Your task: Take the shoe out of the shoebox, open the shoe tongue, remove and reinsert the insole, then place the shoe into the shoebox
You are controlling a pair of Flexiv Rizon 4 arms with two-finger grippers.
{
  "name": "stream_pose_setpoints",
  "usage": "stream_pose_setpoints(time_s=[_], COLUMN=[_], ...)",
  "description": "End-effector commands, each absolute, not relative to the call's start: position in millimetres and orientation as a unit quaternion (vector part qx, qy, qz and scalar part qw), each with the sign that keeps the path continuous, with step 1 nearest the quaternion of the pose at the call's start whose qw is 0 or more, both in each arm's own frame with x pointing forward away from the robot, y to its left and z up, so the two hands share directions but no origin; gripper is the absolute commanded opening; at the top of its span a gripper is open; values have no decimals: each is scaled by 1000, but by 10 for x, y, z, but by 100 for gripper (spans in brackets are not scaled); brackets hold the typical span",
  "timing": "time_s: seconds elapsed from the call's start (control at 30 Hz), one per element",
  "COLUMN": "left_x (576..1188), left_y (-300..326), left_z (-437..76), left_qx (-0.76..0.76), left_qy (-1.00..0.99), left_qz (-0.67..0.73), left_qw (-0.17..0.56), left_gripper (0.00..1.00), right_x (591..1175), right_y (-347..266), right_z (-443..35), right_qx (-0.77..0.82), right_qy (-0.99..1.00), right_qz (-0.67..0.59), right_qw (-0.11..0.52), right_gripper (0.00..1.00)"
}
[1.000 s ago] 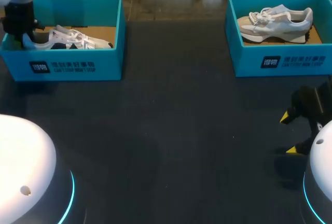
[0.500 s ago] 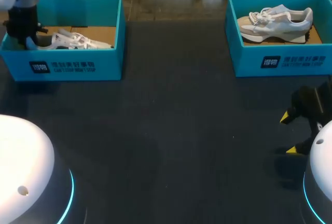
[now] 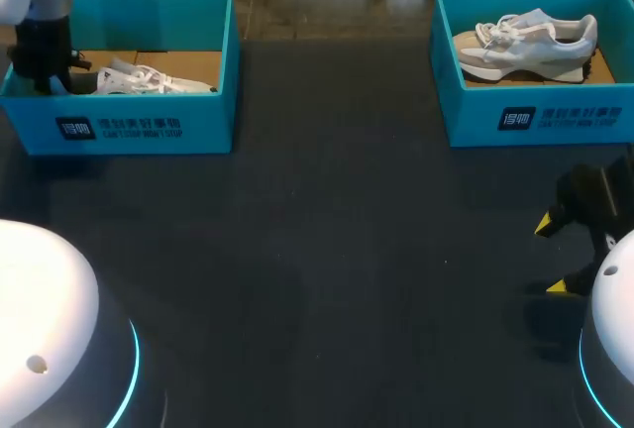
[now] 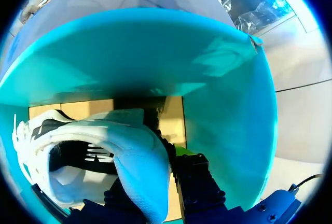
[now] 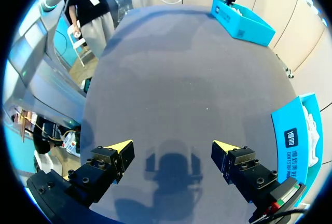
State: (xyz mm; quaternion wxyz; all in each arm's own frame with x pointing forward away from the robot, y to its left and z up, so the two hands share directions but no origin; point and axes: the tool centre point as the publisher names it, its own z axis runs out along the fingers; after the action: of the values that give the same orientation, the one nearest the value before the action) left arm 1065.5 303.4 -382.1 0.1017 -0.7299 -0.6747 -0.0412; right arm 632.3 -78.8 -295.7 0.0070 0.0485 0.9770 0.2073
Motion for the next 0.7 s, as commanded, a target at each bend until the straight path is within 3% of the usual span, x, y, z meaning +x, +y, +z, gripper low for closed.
stream_pose_setpoints(time_s=[0.03, 0.1, 0.27, 0.43, 0.47, 0.53, 0.7], left_x=[10677, 10671, 10659, 10652, 10649, 10644, 10627], left_y=[3055, 3061, 3059, 3049, 3043, 3024, 2946], left_z=[-3837, -3819, -3785, -3753, -3731, -3678, -3516], left_qx=[-729, -730, -729, -726, -726, -725, -720], left_qy=[-675, -675, -676, -680, -680, -682, -689], left_qz=[-38, -36, -33, -29, -24, -22, -11], left_qw=[103, 101, 98, 101, 100, 96, 79], left_gripper=[17, 31, 47, 53, 58, 76, 85], right_x=[6314, 6314, 6314, 6314, 6314, 6314, 6314], right_y=[-785, -785, -785, -785, -785, -785, -785], right_z=[-2961, -2961, -2961, -2961, -2961, -2961, -2961], right_qx=[49, 49, 49, 49, 49, 49, 49], right_qy=[977, 977, 977, 977, 977, 977, 977], right_qz=[207, 207, 207, 207, 207, 207, 207], right_qw=[8, 8, 8, 8, 8, 8, 8], right_gripper=[100, 100, 100, 100, 100, 100, 100])
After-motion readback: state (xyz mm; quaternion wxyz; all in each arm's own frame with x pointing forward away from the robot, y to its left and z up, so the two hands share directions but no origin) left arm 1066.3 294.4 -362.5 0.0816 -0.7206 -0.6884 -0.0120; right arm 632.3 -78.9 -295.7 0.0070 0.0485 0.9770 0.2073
